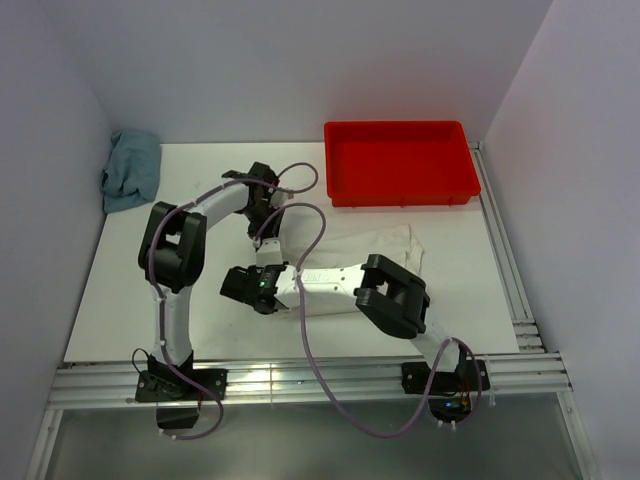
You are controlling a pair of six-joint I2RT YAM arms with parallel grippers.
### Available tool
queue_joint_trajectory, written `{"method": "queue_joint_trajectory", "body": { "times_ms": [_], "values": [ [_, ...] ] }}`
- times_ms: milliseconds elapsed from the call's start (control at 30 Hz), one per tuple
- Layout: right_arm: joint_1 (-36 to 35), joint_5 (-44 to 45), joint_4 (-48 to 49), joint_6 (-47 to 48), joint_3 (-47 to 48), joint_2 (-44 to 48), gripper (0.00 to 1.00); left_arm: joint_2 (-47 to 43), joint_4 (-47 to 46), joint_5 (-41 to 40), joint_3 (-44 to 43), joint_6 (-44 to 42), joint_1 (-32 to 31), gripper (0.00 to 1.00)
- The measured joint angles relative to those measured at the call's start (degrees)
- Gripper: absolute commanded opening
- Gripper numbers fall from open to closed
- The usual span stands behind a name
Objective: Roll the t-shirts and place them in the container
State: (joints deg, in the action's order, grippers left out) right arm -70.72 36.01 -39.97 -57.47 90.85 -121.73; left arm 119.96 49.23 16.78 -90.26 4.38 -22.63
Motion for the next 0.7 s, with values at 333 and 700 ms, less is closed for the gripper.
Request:
{"method": "queue_joint_trajectory", "body": {
  "times_ms": [333,700],
  "values": [
    [-0.9,-1.5,-0.9,-3.7,-1.8,0.1,0.49,1.9,3.0,-1.0,-3.1,1.3,-0.3,0.0],
    [-0.1,-7.3,17.7,-9.0,-23.0,14.0,0.34,2.7,4.6,-1.3,-4.4,2.5,-0.5,0.23]
  ]
}}
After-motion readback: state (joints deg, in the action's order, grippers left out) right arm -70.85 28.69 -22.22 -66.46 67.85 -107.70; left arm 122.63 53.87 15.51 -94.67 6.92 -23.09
